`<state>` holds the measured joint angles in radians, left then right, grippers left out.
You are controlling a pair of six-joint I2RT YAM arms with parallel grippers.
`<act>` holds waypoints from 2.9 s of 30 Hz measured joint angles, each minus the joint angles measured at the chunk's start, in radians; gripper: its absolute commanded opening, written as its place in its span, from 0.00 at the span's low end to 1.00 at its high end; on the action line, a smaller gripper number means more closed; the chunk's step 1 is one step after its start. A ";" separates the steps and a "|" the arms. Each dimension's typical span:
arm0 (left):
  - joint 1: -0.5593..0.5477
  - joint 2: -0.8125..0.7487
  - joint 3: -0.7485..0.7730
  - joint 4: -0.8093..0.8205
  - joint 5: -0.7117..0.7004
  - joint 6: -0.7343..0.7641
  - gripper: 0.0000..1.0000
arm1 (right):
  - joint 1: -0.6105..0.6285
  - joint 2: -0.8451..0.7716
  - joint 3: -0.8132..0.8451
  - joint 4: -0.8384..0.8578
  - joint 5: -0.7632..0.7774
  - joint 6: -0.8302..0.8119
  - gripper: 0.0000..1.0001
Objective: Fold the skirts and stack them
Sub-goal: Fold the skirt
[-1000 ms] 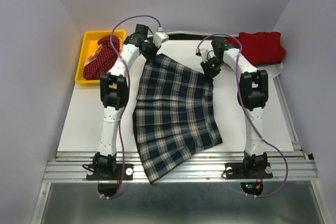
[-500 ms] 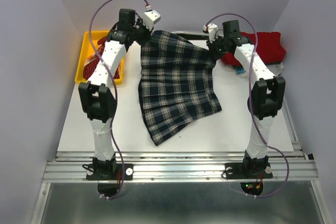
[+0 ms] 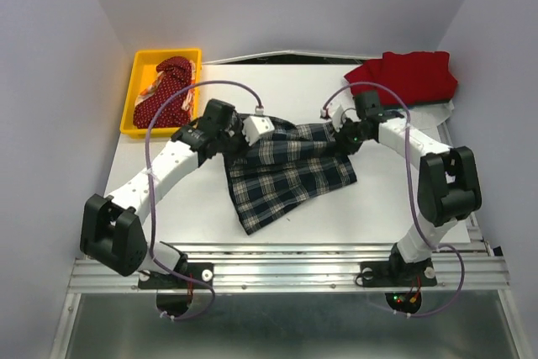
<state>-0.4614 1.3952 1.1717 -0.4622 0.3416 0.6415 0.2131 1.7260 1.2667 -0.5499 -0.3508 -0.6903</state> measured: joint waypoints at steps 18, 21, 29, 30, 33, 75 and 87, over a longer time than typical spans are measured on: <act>-0.153 -0.252 -0.092 -0.034 -0.088 0.020 0.92 | 0.115 -0.353 -0.109 -0.034 0.065 0.095 0.59; -0.198 -0.184 -0.082 -0.005 -0.106 0.012 0.89 | 0.109 -0.358 -0.106 -0.065 0.046 0.153 0.62; -0.311 0.030 -0.129 0.061 -0.156 -0.027 0.93 | 0.108 -0.253 -0.157 -0.116 0.050 0.183 0.66; -0.336 0.037 -0.150 0.072 -0.175 -0.030 0.92 | 0.108 -0.240 -0.173 -0.117 0.061 0.172 0.66; -0.380 0.059 -0.204 0.105 -0.211 -0.042 0.80 | 0.108 -0.235 -0.219 -0.099 0.084 0.130 0.69; -0.292 -0.044 -0.146 -0.067 -0.344 -0.042 0.00 | 0.211 -0.314 -0.286 0.208 0.283 -0.264 0.01; -0.360 -0.142 -0.007 -0.355 -0.164 0.042 0.00 | 0.246 -0.456 -0.345 0.119 0.246 -0.282 0.01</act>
<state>-0.8215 1.2537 1.1648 -0.8169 0.1780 0.6830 0.4591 1.2701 0.9218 -0.4313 -0.1043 -0.9718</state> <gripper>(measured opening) 0.037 0.042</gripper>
